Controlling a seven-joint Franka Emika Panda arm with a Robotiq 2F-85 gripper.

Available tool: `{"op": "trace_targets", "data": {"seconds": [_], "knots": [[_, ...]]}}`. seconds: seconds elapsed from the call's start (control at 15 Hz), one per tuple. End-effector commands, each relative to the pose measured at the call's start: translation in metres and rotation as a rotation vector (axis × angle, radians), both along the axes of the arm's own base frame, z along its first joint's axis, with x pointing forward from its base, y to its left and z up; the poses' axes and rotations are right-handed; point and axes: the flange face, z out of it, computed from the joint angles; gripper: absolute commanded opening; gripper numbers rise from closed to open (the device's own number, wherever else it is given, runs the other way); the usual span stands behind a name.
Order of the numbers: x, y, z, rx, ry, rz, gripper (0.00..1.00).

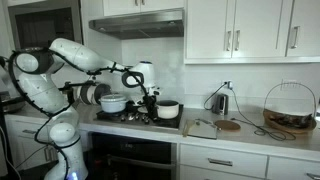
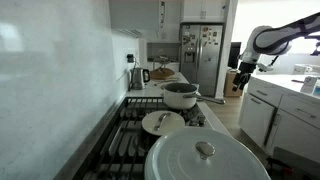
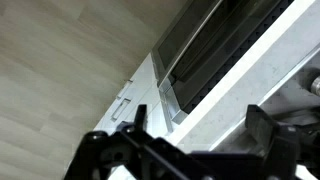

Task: Twist the knob on the stove.

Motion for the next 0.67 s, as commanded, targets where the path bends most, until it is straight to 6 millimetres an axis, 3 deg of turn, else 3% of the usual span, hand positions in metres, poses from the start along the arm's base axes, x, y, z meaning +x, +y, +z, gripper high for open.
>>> {"op": "trace_targets", "data": {"seconds": [0.0, 0.27, 0.6], "knots": [[0.000, -0.001, 0.001, 0.000, 0.000, -0.001, 1.00], [-0.002, 0.032, 0.004, -0.005, 0.034, 0.124, 1.00], [-0.014, 0.097, 0.020, 0.007, 0.102, 0.414, 1.00]]}}
